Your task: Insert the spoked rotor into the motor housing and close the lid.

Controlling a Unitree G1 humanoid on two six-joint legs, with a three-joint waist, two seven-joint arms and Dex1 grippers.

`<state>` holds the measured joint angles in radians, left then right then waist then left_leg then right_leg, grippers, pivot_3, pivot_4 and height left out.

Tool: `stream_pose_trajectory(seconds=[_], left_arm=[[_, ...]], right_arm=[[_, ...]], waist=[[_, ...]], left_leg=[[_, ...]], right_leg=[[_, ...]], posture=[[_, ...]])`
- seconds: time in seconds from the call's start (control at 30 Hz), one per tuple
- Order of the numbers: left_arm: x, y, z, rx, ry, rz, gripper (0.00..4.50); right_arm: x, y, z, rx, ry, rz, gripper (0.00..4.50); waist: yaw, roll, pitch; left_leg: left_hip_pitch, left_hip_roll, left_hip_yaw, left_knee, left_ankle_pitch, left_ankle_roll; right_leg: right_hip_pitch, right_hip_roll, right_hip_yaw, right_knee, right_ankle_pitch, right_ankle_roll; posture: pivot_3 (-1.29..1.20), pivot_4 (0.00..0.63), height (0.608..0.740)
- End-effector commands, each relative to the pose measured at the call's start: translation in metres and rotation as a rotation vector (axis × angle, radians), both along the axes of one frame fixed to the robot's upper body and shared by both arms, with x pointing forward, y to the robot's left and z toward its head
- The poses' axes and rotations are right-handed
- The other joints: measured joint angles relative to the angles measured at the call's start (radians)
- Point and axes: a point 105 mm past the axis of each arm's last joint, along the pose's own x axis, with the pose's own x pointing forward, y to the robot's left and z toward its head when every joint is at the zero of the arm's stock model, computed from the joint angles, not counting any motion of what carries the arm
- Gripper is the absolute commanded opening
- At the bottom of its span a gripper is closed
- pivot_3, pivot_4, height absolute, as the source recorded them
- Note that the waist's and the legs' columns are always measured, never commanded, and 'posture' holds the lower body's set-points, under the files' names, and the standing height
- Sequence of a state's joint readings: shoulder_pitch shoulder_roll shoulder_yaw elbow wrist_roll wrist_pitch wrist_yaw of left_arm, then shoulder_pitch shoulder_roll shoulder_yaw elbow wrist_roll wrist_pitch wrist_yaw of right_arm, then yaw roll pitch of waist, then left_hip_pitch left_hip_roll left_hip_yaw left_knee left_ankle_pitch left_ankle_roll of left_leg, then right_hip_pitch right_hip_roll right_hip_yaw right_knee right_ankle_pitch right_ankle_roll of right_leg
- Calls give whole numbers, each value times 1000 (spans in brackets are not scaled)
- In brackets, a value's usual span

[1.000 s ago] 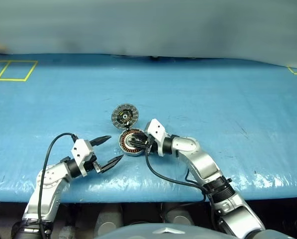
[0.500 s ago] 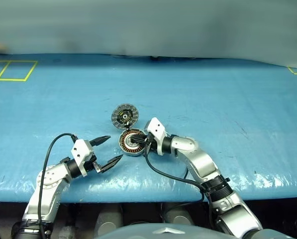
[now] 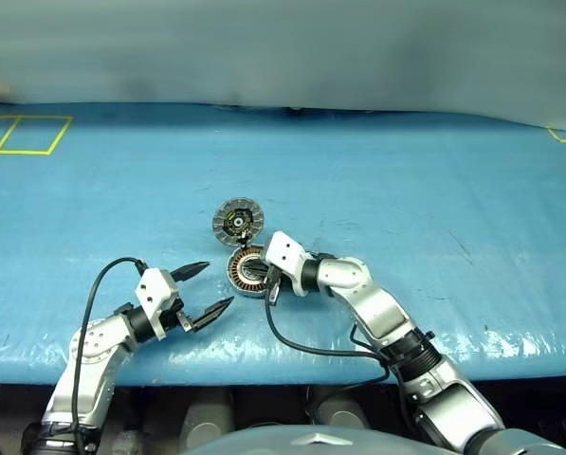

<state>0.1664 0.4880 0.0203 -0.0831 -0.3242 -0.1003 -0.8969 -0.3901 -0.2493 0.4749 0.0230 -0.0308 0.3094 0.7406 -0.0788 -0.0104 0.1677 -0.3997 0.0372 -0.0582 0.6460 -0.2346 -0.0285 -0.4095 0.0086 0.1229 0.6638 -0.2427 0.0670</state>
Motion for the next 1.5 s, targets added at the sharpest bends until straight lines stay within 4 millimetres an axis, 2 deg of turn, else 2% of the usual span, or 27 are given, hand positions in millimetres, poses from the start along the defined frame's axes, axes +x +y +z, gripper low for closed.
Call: stream_pose_trajectory(seconds=[0.03,0.2,0.5,0.67,0.73,0.83,0.97,1.03,1.13,1.17,1.37,1.5], left_arm=[[0,-2,6,-5,-33,-6,4500],[0,-2,6,-6,-32,-7,4500],[0,-4,5,-8,-30,-14,4500],[1,-5,5,-16,-32,-19,4500],[1,-6,5,-18,-32,-22,4500],[1,-7,5,-24,-33,-25,4500],[2,-9,5,-36,-34,-30,4500],[2,-9,5,-39,-33,-31,4500],[2,-10,4,-43,-31,-34,4500],[2,-11,3,-44,-31,-35,4500],[3,-13,2,-48,-29,-39,4500],[3,-12,2,-45,-28,-33,4500]], right_arm=[[1,-15,-25,-115,30,-39,32],[4,-18,-22,-97,34,-76,32],[-10,-23,-16,-51,66,-59,32],[-8,-19,31,192,43,-76,32],[-7,-25,45,231,27,-92,32],[-4,-44,54,215,-11,-137,32],[0,-82,52,73,-62,-214,32],[-2,-95,48,9,-64,-222,32],[-7,-111,44,-60,-55,-231,590],[-8,-113,43,-73,-56,-233,847],[-13,-117,41,-109,-48,-214,847],[-19,-116,33,-139,-12,-188,847]], waist=[[0,-1,-1],[0,-2,-2],[8,-2,-2],[10,-2,-1],[8,-2,-1],[9,-2,-1],[14,-2,-1],[14,-2,-1],[11,-2,-1],[9,-2,-1],[9,-3,-1],[12,-3,0]], left_leg=[[0,0,0,0,0,0],[2,0,0,1,0,-1],[0,0,0,0,1,-1],[-1,0,0,-1,0,-1],[-2,0,0,-1,0,-1],[-2,0,0,0,0,-1],[-3,-1,0,-1,0,-1],[-4,-1,0,-1,0,-1],[-4,-1,0,-1,0,-1],[-4,0,0,-1,0,-1],[-4,0,0,0,0,-1],[-4,-1,0,0,0,-1]], right_leg=[[0,0,0,0,0,0],[2,0,0,0,0,0],[1,-1,0,-1,0,0],[-1,-1,0,-1,0,0],[-2,-1,0,-1,0,0],[-2,-1,0,-1,0,0],[-2,-1,0,-2,0,0],[-2,-1,0,-3,0,0],[-3,-1,0,-3,0,0],[-4,0,0,-2,0,0],[-3,0,0,-2,0,0],[-3,-1,0,-2,0,0]], posture=[[0,150,740],[0,150,740],[0,150,740],[0,150,740],[0,150,740],[0,150,740],[0,150,740],[0,150,740],[0,150,740],[0,150,740],[0,150,740],[0,150,740]])
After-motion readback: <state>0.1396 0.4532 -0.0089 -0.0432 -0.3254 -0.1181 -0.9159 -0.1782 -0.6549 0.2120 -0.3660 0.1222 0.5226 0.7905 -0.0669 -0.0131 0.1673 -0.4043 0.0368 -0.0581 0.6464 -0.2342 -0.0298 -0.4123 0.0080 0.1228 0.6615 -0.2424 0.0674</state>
